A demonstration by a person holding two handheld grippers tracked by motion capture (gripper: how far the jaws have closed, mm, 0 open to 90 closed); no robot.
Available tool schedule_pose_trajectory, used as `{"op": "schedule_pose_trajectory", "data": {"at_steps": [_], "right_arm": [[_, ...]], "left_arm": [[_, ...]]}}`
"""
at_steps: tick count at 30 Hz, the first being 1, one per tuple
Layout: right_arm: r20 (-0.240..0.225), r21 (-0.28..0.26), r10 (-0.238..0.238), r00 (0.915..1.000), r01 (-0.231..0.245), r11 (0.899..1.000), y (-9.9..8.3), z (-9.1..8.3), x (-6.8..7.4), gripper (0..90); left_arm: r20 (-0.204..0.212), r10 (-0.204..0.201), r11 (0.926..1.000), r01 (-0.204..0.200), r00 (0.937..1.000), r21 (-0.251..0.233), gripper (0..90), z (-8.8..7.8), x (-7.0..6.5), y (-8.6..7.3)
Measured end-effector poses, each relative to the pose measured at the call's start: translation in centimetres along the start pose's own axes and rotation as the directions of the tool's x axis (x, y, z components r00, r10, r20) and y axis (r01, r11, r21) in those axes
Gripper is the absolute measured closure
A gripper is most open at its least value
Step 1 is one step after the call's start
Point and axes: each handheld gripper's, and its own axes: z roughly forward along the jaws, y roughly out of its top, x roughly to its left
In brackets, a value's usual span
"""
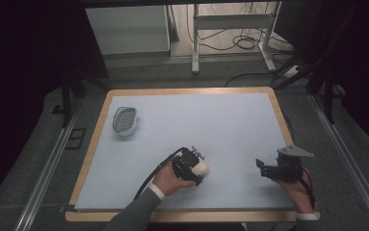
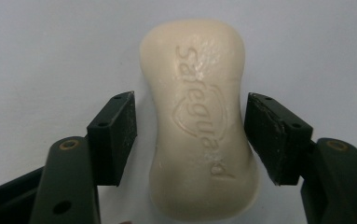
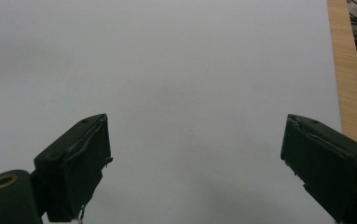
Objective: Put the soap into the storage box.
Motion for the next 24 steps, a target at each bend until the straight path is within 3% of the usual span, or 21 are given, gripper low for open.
{"op": "schedule_pose_trajectory", "data": {"at_steps": [6,12,17,24], "right_arm": [[0.018,0.002,0.017,0.9997,-0.017,1.0,0.0,0.0,-0.2,8.1],[0.017,0.004,0.012,0.9998,-0.012,1.0,-0.1,0.0,-0.2,8.1],[0.016,-0.001,0.013,0.9998,-0.013,1.0,-0.1,-0.1,-0.3,8.1],[0.021,-0.001,0.015,0.9997,-0.015,1.0,-0.1,-0.1,-0.4,8.1]], "left_arm": [[-0.015,0.021,0.9998,-0.021,0.9997,0.001,47.7,0.0,-0.2,0.1],[-0.007,0.026,0.9997,-0.026,0.9996,-0.001,49.1,0.0,-0.1,0.1],[-0.016,0.016,0.9993,-0.016,0.9997,-0.032,49.3,-0.2,0.4,-0.2],[0.024,0.0,0.9988,0.001,0.9997,-0.049,49.4,-1.1,1.4,-0.7]]}}
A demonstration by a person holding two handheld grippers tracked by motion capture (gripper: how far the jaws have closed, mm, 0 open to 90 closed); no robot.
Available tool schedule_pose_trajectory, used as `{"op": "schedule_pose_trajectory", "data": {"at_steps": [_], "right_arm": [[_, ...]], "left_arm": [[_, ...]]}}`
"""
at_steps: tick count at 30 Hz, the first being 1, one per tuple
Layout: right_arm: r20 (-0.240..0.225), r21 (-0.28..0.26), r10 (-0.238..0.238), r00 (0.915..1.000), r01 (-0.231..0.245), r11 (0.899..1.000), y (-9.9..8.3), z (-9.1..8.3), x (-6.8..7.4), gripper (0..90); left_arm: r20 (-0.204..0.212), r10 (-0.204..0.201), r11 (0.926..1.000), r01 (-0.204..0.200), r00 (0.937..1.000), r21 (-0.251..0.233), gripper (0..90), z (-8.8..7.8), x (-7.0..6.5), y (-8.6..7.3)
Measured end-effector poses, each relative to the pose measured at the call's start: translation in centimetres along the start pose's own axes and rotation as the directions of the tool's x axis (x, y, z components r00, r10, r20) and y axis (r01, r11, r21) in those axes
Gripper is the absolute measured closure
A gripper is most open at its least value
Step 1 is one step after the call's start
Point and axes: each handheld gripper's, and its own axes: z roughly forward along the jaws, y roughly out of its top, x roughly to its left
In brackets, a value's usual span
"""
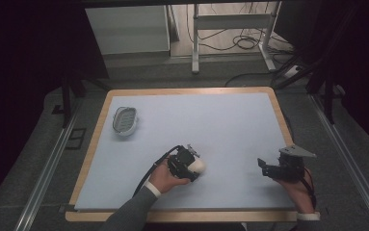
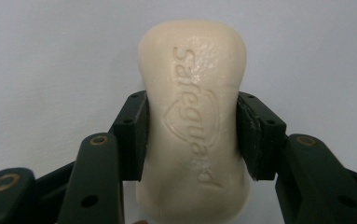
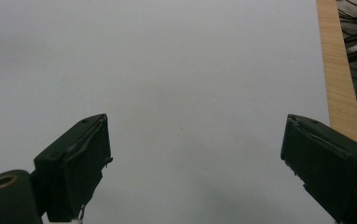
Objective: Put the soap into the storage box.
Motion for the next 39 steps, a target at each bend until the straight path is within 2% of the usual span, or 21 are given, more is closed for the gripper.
{"op": "schedule_pose_trajectory", "data": {"at_steps": [5,17,24,30,39], "right_arm": [[0.002,0.001,0.001,1.0,-0.001,1.0,0.0,0.0,0.0,8.1],[-0.003,0.001,0.004,1.0,-0.004,1.0,0.0,0.0,-0.1,8.1],[-0.006,-0.001,-0.001,1.0,0.001,1.0,0.0,0.0,0.1,8.1],[-0.003,0.004,0.002,1.0,-0.002,1.0,-0.1,0.0,-0.1,8.1],[-0.002,0.007,-0.001,1.0,0.001,1.0,-0.1,0.1,-0.1,8.1]], "left_arm": [[0.027,-0.018,0.9996,0.019,0.9995,-0.023,49.4,-0.8,0.8,-0.3],[0.011,-0.058,0.9965,0.059,0.9982,-0.059,49.4,-2.6,2.9,-0.4],[0.01,-0.087,0.994,0.087,0.9962,-0.066,49.4,-3.0,4.1,-0.6],[-0.012,-0.089,0.9935,0.087,0.996,-0.073,49.5,-3.7,4.8,-0.4],[-0.019,-0.11,0.99,0.107,0.9938,-0.092,49.5,-4.7,5.8,-0.3]]}}
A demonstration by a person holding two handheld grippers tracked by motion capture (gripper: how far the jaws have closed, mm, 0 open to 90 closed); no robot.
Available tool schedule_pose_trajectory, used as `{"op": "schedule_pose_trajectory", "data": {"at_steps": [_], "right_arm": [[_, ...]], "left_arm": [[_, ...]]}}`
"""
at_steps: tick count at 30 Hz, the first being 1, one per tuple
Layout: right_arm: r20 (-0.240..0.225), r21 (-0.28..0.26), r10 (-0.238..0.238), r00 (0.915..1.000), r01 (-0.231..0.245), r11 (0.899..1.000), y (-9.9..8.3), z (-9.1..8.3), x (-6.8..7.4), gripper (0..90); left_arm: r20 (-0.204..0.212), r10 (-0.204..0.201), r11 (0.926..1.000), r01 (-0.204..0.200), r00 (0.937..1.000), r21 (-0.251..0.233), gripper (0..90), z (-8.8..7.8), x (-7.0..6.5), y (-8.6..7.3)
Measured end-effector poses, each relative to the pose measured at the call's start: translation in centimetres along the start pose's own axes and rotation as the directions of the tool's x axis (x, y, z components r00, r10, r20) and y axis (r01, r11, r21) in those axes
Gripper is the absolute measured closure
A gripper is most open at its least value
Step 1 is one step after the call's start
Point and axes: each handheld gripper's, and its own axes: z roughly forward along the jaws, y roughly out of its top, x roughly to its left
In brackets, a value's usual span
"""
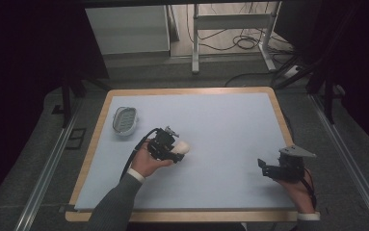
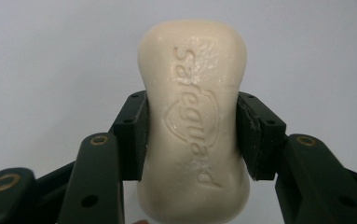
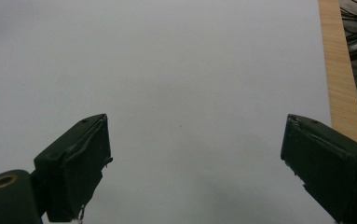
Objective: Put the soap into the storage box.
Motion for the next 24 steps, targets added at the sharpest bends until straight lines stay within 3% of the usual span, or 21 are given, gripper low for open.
{"op": "schedule_pose_trajectory", "data": {"at_steps": [24], "right_arm": [[0.001,0.01,0.003,1.0,-0.003,1.0,-0.1,0.2,-0.1,8.1]], "left_arm": [[-0.03,-0.037,0.999,0.036,0.9989,-0.025,49.5,-2.0,2.3,0.4]]}}
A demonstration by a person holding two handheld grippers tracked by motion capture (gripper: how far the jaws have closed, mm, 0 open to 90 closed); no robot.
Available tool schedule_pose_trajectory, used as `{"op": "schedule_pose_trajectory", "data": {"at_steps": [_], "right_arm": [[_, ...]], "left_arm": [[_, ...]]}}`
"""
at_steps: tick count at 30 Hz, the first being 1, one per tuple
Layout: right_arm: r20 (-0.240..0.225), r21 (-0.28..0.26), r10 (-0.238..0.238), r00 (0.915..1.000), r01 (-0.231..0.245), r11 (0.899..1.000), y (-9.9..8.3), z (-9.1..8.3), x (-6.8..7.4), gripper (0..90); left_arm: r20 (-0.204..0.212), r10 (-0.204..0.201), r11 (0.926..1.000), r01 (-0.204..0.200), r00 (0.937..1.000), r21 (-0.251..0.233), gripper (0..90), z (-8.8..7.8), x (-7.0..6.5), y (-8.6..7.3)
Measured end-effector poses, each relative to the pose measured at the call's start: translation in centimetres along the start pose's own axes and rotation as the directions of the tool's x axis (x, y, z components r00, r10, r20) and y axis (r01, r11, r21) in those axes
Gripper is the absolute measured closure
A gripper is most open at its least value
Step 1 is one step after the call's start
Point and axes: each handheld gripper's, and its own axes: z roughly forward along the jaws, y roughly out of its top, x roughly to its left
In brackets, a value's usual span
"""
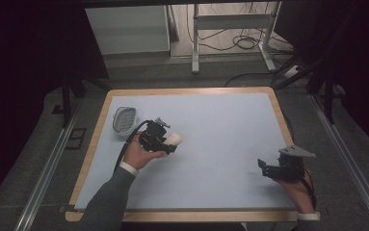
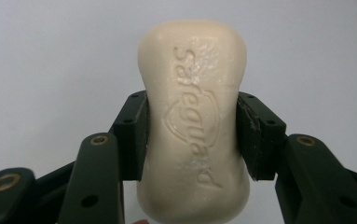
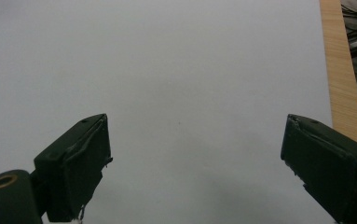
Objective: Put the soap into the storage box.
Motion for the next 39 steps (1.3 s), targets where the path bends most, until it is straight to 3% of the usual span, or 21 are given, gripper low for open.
{"op": "schedule_pose_trajectory", "data": {"at_steps": [17,30,39], "right_arm": [[0.002,0.003,-0.002,1.0,0.002,1.0,0.0,0.0,0.0,8.2],[0.001,0.01,-0.002,1.0,0.002,1.0,-0.1,0.2,0.0,8.1],[0.001,0.011,-0.003,1.0,0.003,1.0,-0.1,0.2,0.1,8.2]], "left_arm": [[-0.028,-0.013,0.9998,0.012,0.9995,-0.017,49.5,-1.3,1.5,0.3],[-0.071,-0.043,0.9988,0.041,0.9965,-0.025,49.5,-3.2,4.1,0.6],[-0.087,-0.065,0.9977,0.063,0.994,-0.024,49.5,-3.7,5.5,0.6]]}}
